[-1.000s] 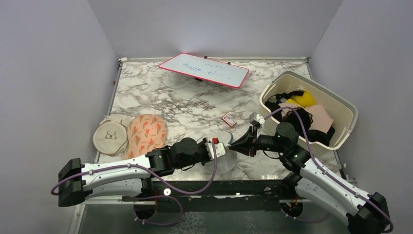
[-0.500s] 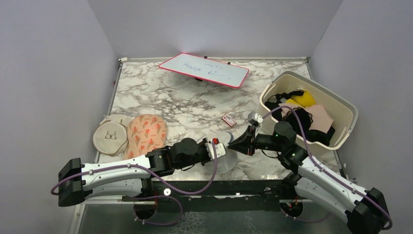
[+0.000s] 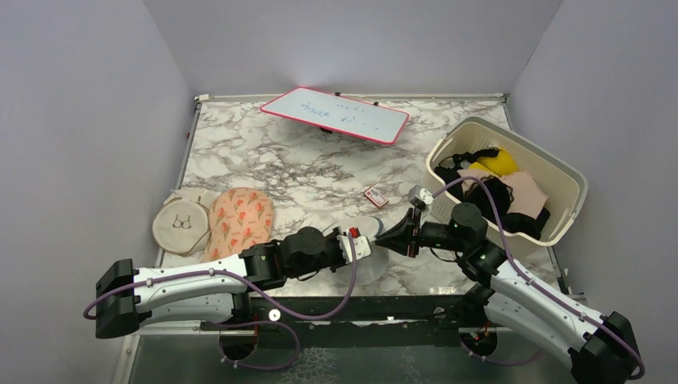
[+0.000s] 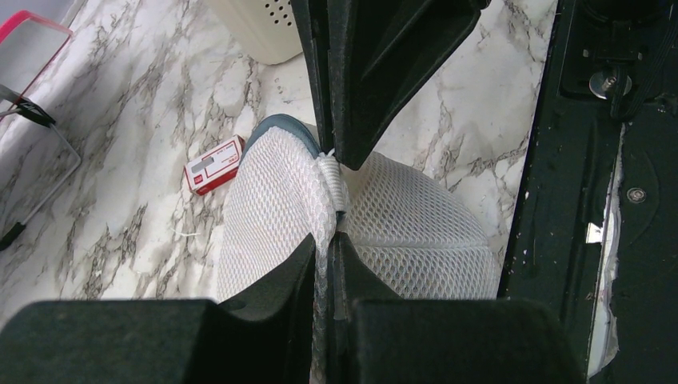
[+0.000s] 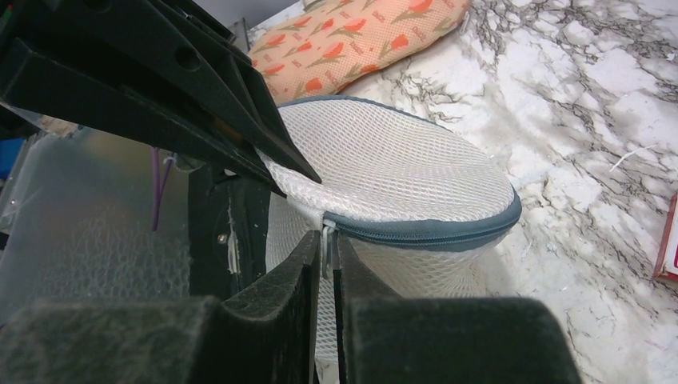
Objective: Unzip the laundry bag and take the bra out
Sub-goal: Unzip the laundry bag at the center of the board.
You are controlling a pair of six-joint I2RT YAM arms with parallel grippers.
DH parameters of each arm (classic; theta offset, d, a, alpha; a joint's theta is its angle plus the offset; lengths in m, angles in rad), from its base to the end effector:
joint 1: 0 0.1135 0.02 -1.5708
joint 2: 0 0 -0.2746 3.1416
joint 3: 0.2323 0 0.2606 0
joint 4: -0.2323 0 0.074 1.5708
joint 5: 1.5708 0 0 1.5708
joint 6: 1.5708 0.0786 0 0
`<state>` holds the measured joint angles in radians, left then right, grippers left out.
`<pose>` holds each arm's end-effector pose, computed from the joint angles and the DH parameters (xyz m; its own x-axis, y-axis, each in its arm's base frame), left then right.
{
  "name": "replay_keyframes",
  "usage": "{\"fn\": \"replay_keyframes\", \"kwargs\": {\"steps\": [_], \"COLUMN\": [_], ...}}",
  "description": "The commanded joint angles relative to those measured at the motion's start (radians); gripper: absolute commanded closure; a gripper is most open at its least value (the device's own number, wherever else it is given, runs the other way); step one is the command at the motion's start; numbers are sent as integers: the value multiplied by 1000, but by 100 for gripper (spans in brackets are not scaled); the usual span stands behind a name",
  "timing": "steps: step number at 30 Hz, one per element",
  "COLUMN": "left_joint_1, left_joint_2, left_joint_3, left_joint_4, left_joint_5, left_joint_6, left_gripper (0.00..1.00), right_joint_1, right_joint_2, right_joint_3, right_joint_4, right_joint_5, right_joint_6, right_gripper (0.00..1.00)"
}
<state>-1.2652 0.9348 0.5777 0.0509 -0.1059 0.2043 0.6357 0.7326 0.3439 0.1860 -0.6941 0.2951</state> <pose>0.0863 -0.2460 0.2561 0.0975 0.3617 -0.9272 0.9173 0.3287 0.2247 0.1350 0.1621 0.2295 -0.4344 -0.0427 -0.8997 -0.8719 0.2706 0.4081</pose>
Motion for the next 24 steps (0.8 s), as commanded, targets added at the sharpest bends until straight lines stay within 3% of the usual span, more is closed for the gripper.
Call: {"fn": "replay_keyframes", "kwargs": {"steps": [1, 13, 16, 24], "left_joint_1": [-6, -7, -7, -8], "left_joint_2": [-18, -20, -21, -22], "left_joint_3": [31, 31, 31, 32], "left_joint_4": [29, 23, 24, 19], "left_joint_5": [-18, -21, -18, -21], "left_joint_6": [13, 15, 15, 16], "left_gripper": [100, 100, 100, 100], "right_joint_1": [3, 4, 3, 3], "right_joint_2": [-2, 0, -14, -22], "right_joint_3": [-20, -23, -22, 6], "right_joint_4": [18, 22, 11, -68], "right_joint_5": [29, 29, 61, 165], "right_joint_6": [2, 2, 5, 10], "right_gripper": [91, 92, 99, 99]}}
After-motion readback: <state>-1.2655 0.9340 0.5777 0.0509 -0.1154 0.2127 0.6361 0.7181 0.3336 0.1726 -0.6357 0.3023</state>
